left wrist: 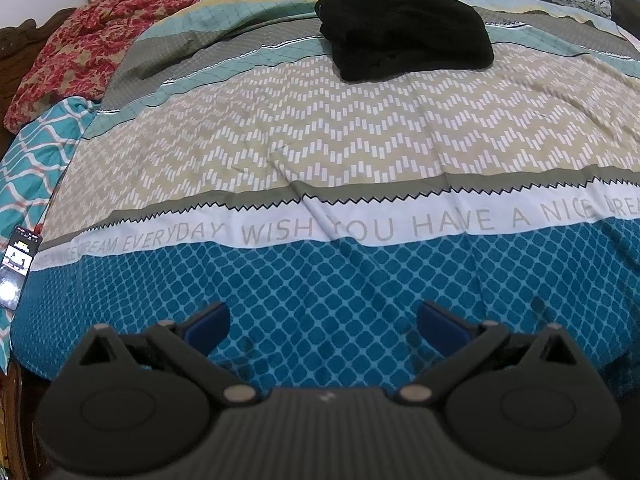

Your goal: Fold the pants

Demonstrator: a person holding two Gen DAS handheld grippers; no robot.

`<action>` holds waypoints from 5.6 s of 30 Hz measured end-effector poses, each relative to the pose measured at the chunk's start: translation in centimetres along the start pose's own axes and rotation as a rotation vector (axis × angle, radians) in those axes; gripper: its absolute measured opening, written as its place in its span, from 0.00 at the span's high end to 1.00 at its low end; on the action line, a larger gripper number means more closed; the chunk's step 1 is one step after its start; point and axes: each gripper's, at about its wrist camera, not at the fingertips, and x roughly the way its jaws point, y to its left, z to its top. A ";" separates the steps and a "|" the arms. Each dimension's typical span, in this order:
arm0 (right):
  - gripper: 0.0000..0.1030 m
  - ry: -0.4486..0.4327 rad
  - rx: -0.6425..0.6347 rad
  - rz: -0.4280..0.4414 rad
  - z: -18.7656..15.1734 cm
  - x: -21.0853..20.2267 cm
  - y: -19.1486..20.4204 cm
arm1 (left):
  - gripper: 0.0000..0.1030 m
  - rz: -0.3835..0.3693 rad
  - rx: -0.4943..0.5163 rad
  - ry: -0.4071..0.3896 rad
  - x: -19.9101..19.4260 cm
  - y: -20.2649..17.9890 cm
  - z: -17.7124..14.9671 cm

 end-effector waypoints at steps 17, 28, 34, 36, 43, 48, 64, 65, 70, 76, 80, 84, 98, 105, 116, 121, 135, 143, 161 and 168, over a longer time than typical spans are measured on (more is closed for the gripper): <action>0.08 -0.001 -0.002 0.002 0.0 0.0 0.0 | 0.00 -0.050 0.014 0.015 0.0 -0.3 -0.2; 0.08 -0.002 -0.004 0.003 0.1 0.1 0.0 | 0.00 -0.051 0.013 0.016 0.0 -0.3 -0.3; 0.08 -0.003 -0.004 0.003 0.1 0.0 0.0 | 0.00 -0.046 0.014 0.016 0.1 -0.4 -0.3; 0.08 -0.003 -0.006 0.005 0.1 0.0 0.0 | 0.00 -0.045 0.014 0.016 0.1 -0.4 -0.3; 0.08 -0.003 -0.005 0.004 0.1 0.0 0.0 | 0.00 -0.045 0.015 0.016 0.1 -0.4 -0.3; 0.08 -0.003 -0.006 0.005 0.1 0.0 0.0 | 0.00 -0.043 0.016 0.019 0.2 -0.2 -0.3; 0.08 -0.016 -0.014 0.007 0.3 -0.1 0.1 | 0.00 -0.047 0.022 0.011 0.0 -0.4 -0.3; 0.08 -0.017 -0.015 0.008 0.2 -0.1 0.0 | 0.00 -0.047 0.022 0.010 -0.1 -0.4 -0.3; 0.08 -0.018 -0.015 0.012 0.2 -0.2 0.0 | 0.00 -0.049 0.021 0.009 0.0 -0.4 -0.3; 0.08 -0.019 -0.015 0.012 0.2 -0.2 0.1 | 0.00 -0.048 0.022 0.008 -0.1 -0.5 -0.3; 0.08 -0.018 -0.016 0.011 0.2 -0.2 0.1 | 0.00 -0.046 0.025 0.008 -0.1 -0.6 -0.2; 0.08 -0.034 -0.023 0.011 0.5 -0.4 0.0 | 0.00 -0.040 0.038 -0.019 -0.7 -0.8 0.6; 0.08 -0.179 -0.054 0.019 4.8 -2.0 -0.4 | 0.00 -0.062 0.032 -0.202 -5.0 -1.5 6.3; 0.08 -0.189 -0.070 0.041 6.0 -2.0 -0.3 | 0.00 -0.064 0.015 -0.229 -5.7 -1.7 7.0; 0.08 -0.191 -0.101 0.068 6.7 -2.1 0.3 | 0.00 -0.063 -0.005 -0.230 -5.8 -1.5 6.9; 0.08 -0.188 -0.105 0.072 6.7 -2.1 0.4 | 0.00 -0.056 -0.007 -0.222 -5.5 -1.4 6.9; 0.08 -0.170 -0.101 0.073 6.3 -2.0 0.6 | 0.00 -0.048 -0.005 -0.186 -4.5 -1.4 6.5; 0.08 -0.160 -0.093 0.071 5.9 -1.6 0.3 | 0.00 -0.045 -0.003 -0.166 -3.9 -1.5 6.4; 0.08 -0.151 -0.079 0.069 5.7 -1.2 -0.1 | 0.00 -0.023 0.008 -0.152 -3.2 -1.6 6.8; 0.08 -0.147 -0.069 0.071 5.8 -1.1 -0.5 | 0.00 -0.016 0.015 -0.148 -3.1 -1.8 7.1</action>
